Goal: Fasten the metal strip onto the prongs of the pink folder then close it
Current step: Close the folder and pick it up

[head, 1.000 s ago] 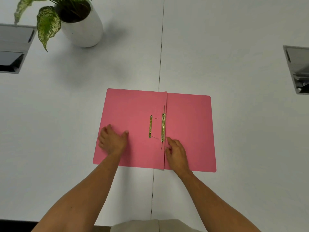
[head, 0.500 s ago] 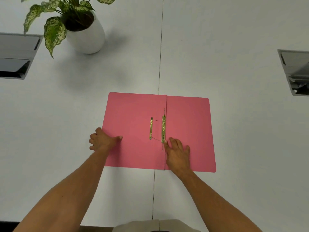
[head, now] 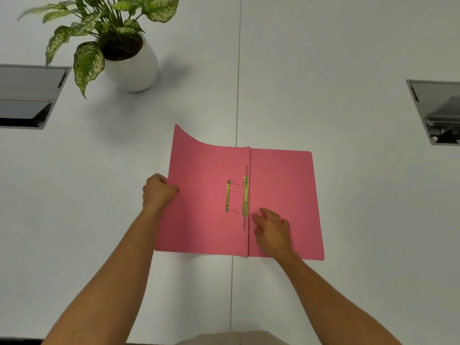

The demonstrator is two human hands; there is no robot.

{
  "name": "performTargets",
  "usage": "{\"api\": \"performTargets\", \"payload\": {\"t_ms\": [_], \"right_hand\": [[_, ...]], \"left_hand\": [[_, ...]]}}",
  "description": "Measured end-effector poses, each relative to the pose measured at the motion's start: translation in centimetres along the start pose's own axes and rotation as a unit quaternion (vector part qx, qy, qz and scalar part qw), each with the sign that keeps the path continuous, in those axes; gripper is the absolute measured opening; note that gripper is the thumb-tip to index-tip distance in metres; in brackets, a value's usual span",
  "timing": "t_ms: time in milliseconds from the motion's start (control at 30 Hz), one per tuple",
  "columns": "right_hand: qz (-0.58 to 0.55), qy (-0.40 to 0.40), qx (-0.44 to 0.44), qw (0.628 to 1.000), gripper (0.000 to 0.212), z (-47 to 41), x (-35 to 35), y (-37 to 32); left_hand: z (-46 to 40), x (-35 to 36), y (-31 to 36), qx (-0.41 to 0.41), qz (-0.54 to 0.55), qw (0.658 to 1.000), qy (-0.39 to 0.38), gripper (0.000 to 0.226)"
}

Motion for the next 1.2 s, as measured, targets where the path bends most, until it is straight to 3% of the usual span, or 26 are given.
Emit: {"api": "performTargets", "payload": {"t_ms": [100, 167, 233, 367, 467, 533, 633, 733, 867, 967, 1067, 1133, 1200], "right_hand": [[-0.091, 0.082, 0.173, 0.977, 0.049, 0.6, -1.9, 6.4], [-0.142, 0.062, 0.306, 0.939, 0.065, 2.0, -1.5, 11.2], [-0.161, 0.013, 0.376, 0.912, 0.083, 3.3, -0.6, 14.0], [-0.144, -0.011, 0.376, 0.915, 0.097, 3.5, -0.3, 15.3], [-0.143, -0.005, 0.350, 0.926, 0.095, 3.1, -0.4, 14.4], [-0.142, 0.002, 0.329, 0.933, 0.095, 3.0, -0.5, 13.5], [-0.156, 0.015, 0.313, 0.937, 0.093, 2.9, -0.4, 12.4], [-0.236, 0.055, 0.313, 0.918, 0.078, 3.4, -1.4, 12.6], [-0.518, 0.083, 0.381, 0.761, 0.066, 4.1, 0.8, 15.5], [-0.553, 0.064, 0.380, 0.739, 0.055, 3.9, 1.0, 16.1], [-0.587, 0.028, 0.363, 0.723, 0.051, 3.4, 0.9, 15.2], [-0.562, 0.020, 0.342, 0.753, 0.047, 3.1, 0.6, 14.5], [-0.541, 0.026, 0.330, 0.773, 0.031, 3.0, 0.7, 14.1]], "left_hand": [[1.6, 1.3, 1.9, 0.024, 0.033, 0.998, -0.054, 0.013], [3.0, 2.0, 3.5, 0.034, 0.046, 0.994, -0.097, 0.014], [4.3, 2.4, 5.3, 0.048, 0.069, 0.986, -0.142, 0.020], [7.5, 4.3, 8.7, 0.084, 0.145, 0.950, -0.262, 0.023], [10.1, 6.9, 9.8, 0.075, 0.180, 0.921, -0.339, 0.066], [10.9, 9.2, 8.7, 0.036, 0.212, 0.906, -0.365, 0.082], [11.5, 12.7, 5.6, 0.044, 0.095, 0.916, -0.387, 0.078], [12.2, 15.0, 1.9, 0.053, 0.013, 0.919, -0.391, 0.065], [11.2, 15.9, -2.3, 0.065, -0.065, 0.934, -0.347, 0.053], [9.6, 15.2, -3.7, 0.077, -0.094, 0.957, -0.265, 0.050], [8.9, 14.5, -3.8, 0.052, -0.028, 0.976, -0.208, 0.050], [8.5, 14.3, -4.1, 0.017, 0.022, 0.981, -0.193, 0.053], [8.3, 14.3, -4.8, -0.016, 0.052, 0.979, -0.197, 0.056]]}}
Point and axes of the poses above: each hand's wrist, its own z-axis away from the middle knuckle, its own x-axis out of the palm, y = z × x, the point moved 10 cm from there along -z, towards the middle knuckle, and after that the axes turned 11 degrees about z, right-handed, at the moved point
